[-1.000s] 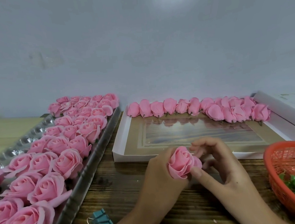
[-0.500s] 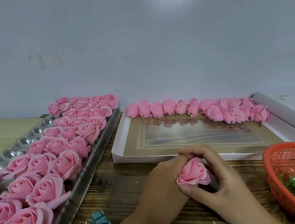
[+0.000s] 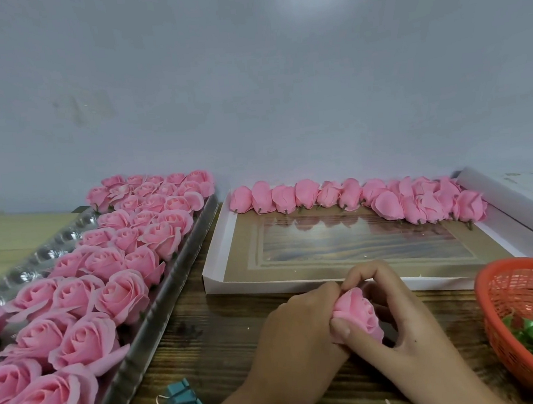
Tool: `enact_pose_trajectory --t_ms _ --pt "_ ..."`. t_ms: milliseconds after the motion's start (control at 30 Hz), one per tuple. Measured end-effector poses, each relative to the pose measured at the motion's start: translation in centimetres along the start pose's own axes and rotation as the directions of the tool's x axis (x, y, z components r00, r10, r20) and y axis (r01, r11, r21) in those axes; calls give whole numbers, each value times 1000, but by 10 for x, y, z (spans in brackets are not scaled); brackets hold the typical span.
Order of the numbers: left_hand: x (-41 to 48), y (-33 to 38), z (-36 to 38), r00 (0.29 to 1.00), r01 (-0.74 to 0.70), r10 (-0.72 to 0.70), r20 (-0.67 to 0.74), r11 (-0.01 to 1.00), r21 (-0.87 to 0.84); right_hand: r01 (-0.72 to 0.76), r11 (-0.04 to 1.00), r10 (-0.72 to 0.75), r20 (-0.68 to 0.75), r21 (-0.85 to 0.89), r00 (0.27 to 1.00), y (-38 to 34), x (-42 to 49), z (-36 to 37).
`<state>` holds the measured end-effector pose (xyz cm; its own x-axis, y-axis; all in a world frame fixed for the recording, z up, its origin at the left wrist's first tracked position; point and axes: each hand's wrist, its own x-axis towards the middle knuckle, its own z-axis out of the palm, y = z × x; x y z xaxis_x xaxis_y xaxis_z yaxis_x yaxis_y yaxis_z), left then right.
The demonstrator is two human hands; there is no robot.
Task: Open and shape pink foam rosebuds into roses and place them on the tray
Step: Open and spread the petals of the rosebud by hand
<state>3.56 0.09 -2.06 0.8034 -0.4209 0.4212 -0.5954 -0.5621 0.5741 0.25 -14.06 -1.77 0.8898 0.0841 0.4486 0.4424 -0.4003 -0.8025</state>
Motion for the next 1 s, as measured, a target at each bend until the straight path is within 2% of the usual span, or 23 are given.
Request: enact_pose_trajectory --t_ms 133,300,433,700,867,1000 --pt "0 0 1 1000 22 -21 10 999 -49 70 997 -71 -20 -32 997 -1 2 0" --pt "4 -5 4 992 99 -75 106 965 -243 148 988 -149 -20 -48 989 1 5 0" --pt "3 -11 7 986 141 -99 136 928 -345 143 989 -143 3 -47 990 0 5 -1" --pt "7 -14 7 1000 13 -6 20 936 -351 190 982 -190 39 -19 981 -2 7 -1" --pt "7 -13 5 996 80 -56 68 899 -431 176 984 -176 -26 3 984 -3 5 -1" --pt "8 -13 7 995 96 -80 57 899 -427 145 989 -145 -25 -10 989 -2 5 0"
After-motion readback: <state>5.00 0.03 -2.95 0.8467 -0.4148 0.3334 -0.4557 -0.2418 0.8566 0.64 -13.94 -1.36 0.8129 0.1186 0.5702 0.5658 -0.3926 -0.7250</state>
